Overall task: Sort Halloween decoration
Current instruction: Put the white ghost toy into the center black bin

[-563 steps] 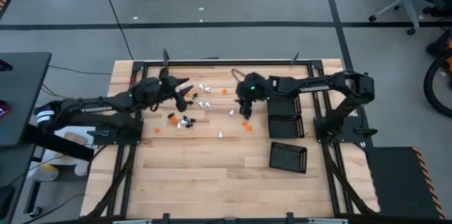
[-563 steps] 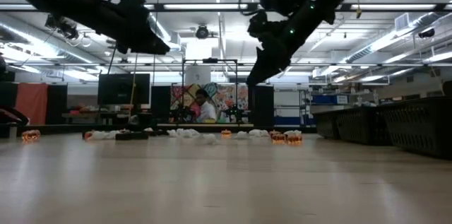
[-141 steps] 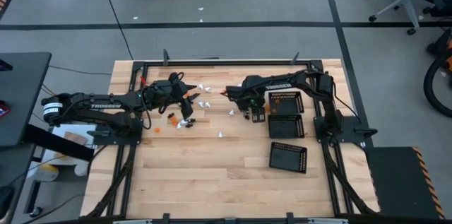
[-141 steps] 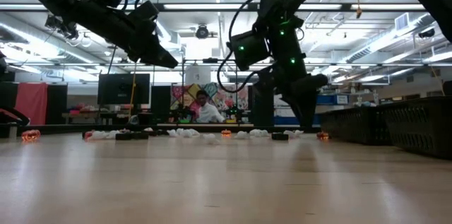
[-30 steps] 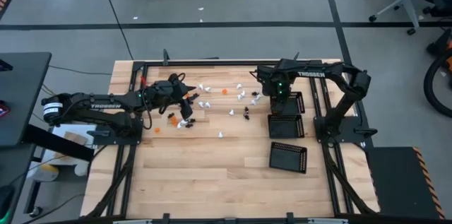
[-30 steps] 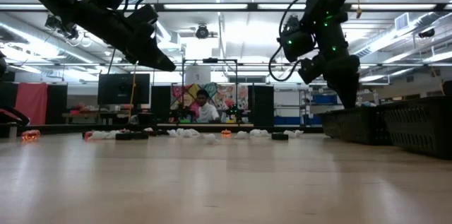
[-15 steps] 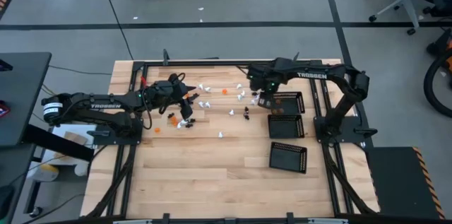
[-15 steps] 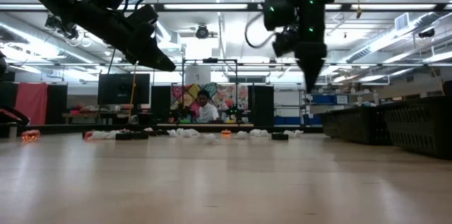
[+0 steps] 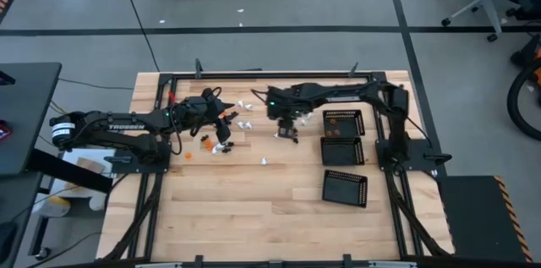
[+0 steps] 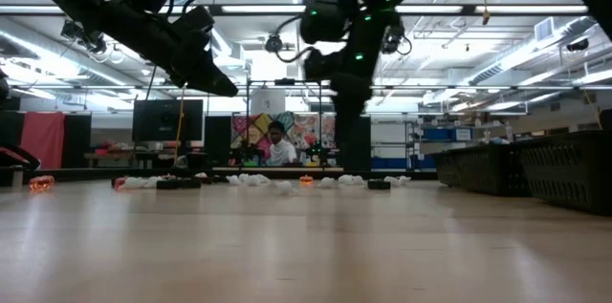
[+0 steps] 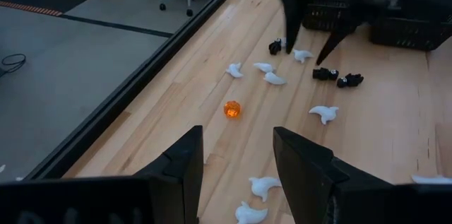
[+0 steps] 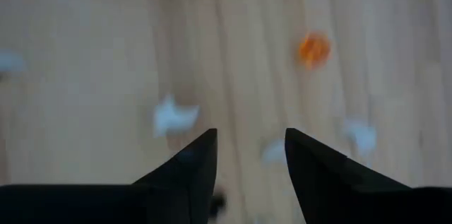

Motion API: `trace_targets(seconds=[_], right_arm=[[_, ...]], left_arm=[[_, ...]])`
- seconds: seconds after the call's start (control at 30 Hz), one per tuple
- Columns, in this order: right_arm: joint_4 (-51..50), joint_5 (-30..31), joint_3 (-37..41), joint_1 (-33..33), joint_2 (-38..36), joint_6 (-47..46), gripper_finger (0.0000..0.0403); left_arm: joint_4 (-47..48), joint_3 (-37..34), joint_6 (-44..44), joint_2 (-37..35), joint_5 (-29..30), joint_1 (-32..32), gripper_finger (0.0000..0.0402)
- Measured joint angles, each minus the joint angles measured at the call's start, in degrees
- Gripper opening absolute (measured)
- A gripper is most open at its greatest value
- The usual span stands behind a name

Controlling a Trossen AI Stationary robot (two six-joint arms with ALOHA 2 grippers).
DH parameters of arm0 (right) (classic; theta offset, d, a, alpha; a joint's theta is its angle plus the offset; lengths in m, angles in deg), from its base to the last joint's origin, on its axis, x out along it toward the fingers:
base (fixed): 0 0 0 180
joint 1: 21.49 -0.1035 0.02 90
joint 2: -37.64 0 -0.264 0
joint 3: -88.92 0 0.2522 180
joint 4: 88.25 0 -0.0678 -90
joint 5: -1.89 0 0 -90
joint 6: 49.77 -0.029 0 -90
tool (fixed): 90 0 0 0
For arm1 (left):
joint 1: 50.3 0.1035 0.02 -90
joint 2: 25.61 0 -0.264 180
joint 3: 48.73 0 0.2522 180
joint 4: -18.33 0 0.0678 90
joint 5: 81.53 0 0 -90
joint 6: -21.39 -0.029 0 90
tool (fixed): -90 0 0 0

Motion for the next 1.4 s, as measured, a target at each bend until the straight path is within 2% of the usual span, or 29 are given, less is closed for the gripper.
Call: trace_targets(seconds=[0.17,0.3,0.43,0.63,0.97,1.2,1.4], right_arm=[[4.38,0.22,-5.13,1.5,5.56,0.28,0.0183],[4.01,-3.38,-6.07,1.86,7.52,-1.58,0.0199],[3.8,-5.15,-4.83,-0.45,7.19,-1.07,0.0211],[5.61,-5.7,-0.91,-2.69,7.09,0.2,0.0213],[13.43,-5.24,6.37,-3.06,6.42,-0.51,0.0213],[12.94,-5.35,6.42,-3.02,6.39,0.07,0.0213],[8.26,-5.36,6.38,-3.04,5.69,1.88,0.0213]], left_arm=[[0.47,0.0,0.2,0.0,-0.01,0.0,0.0157],[3.93,0.0,0.8,0.0,-2.04,0.0,0.0157],[6.33,0.0,4.97,0.0,-5.64,-0.01,0.0157],[6.08,0.0,12.51,0.0,-5.69,0.0,0.0157],[7.41,0.0,11.96,0.0,-5.71,-1.62,0.0157],[7.45,0.0,11.59,0.0,-5.7,-2.25,0.0157],[7.86,0.0,11.58,0.0,-5.7,-2.25,0.0157]])
